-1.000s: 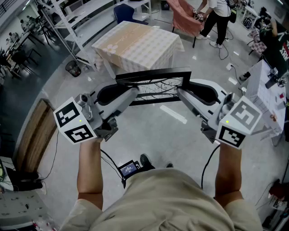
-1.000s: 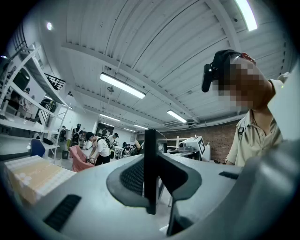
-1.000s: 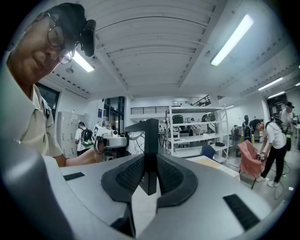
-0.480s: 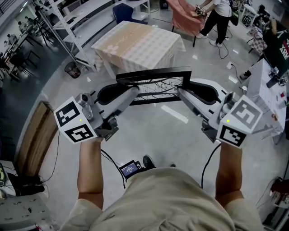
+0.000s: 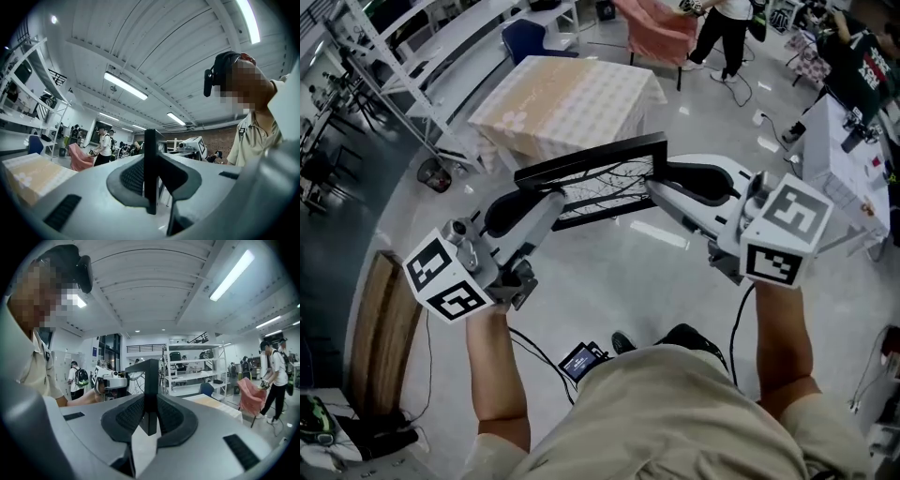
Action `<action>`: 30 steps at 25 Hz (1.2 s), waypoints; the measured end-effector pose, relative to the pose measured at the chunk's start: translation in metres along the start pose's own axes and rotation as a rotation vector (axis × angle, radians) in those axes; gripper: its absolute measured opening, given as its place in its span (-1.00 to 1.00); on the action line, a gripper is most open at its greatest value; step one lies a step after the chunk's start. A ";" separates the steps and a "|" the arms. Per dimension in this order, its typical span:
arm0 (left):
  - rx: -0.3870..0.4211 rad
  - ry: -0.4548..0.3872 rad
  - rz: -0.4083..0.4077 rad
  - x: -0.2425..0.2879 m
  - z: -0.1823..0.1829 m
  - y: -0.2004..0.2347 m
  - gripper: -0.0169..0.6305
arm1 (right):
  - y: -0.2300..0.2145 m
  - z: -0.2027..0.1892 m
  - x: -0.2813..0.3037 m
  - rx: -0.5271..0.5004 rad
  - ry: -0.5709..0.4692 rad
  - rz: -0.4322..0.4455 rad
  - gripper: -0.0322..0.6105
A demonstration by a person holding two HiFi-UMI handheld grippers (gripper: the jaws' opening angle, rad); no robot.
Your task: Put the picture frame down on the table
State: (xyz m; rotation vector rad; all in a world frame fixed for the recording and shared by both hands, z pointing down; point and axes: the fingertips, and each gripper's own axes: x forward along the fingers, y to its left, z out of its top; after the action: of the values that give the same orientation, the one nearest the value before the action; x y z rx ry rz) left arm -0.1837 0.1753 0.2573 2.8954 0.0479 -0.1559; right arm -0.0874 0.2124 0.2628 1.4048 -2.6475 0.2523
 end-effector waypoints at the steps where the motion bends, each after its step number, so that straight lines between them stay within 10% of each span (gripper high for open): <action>1: -0.005 -0.002 0.002 -0.004 0.002 0.008 -0.72 | -0.002 0.002 0.009 0.002 0.005 0.000 -0.68; 30: -0.029 0.001 0.157 0.136 0.002 0.209 -0.72 | -0.242 0.005 0.095 0.025 0.018 0.163 -0.68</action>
State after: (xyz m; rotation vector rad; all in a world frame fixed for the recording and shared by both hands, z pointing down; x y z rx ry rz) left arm -0.0389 -0.0253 0.2896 2.8549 -0.1755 -0.1241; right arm 0.0604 0.0012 0.2974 1.1881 -2.7559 0.3153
